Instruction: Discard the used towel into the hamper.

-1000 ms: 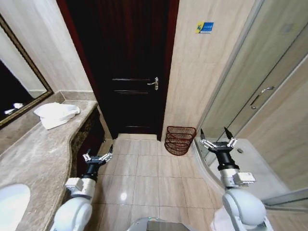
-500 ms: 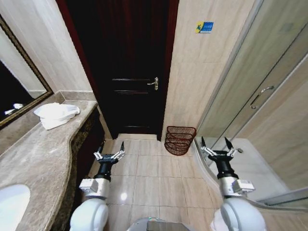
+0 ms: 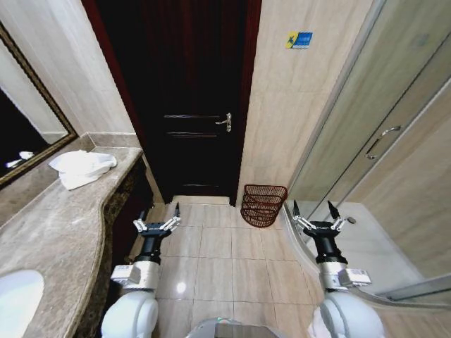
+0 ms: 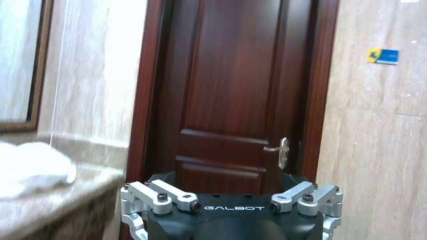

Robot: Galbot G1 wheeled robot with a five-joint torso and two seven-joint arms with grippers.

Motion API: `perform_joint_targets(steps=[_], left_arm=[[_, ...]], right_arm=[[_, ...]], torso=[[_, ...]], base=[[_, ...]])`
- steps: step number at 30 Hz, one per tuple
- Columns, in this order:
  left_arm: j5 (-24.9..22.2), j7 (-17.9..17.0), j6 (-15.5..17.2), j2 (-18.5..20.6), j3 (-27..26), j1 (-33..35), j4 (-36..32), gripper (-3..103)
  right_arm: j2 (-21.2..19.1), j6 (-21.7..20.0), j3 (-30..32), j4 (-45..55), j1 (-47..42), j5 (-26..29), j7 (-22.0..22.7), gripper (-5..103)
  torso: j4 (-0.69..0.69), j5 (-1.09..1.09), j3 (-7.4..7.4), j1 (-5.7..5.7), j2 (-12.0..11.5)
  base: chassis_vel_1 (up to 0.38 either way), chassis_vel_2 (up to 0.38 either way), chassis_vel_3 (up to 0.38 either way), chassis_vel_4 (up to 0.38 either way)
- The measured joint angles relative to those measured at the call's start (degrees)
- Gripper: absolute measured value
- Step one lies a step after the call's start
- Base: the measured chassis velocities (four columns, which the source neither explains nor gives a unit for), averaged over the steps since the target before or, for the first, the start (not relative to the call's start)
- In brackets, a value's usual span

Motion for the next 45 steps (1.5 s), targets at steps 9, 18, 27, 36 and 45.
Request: perform_joint_targets(steps=[9,18,27,36,45], left_arm=[[0.3,0.6,-2.1,4.1,-5.7,1.1,1.4,100],[1.2,-1.0,-0.7,0.2,-1.6,0.7,0.0,101],[1.4,-1.2,-2.0,0.2,-2.0,0.5,0.2,98],[1.8,-0.9,-3.1,0.2,-1.1,0.1,0.7,100],[2.4,-0.9,-4.6,0.2,-1.0,0.7,1.3,100]], right_arm=[[-1.1,1.2,1.5,-0.8,0.2,0.4,1.0,100],[-0.7,4.8,1.1,-3.3,-0.3,0.4,0.9,100],[-0.3,4.1,0.2,-2.9,0.3,0.5,1.1,100],[0.9,4.9,0.2,-2.1,-0.4,0.7,-0.3,100],[1.4,5.4,-0.1,-2.3,-0.9,-0.4,-1.2,100]], torso=[[0.0,-0.01,0.0,0.0,0.0],[0.0,0.0,0.0,0.0,0.0],[0.0,0.0,0.0,0.0,0.0],[0.0,-0.01,0.0,-0.01,0.0],[0.0,0.0,0.0,0.01,0.0]], base=[[0.0,0.0,0.0,0.0],[0.0,0.0,0.0,0.0],[0.0,0.0,0.0,0.0],[-0.007,0.004,0.003,-0.003],[-0.089,0.079,0.091,-0.092]])
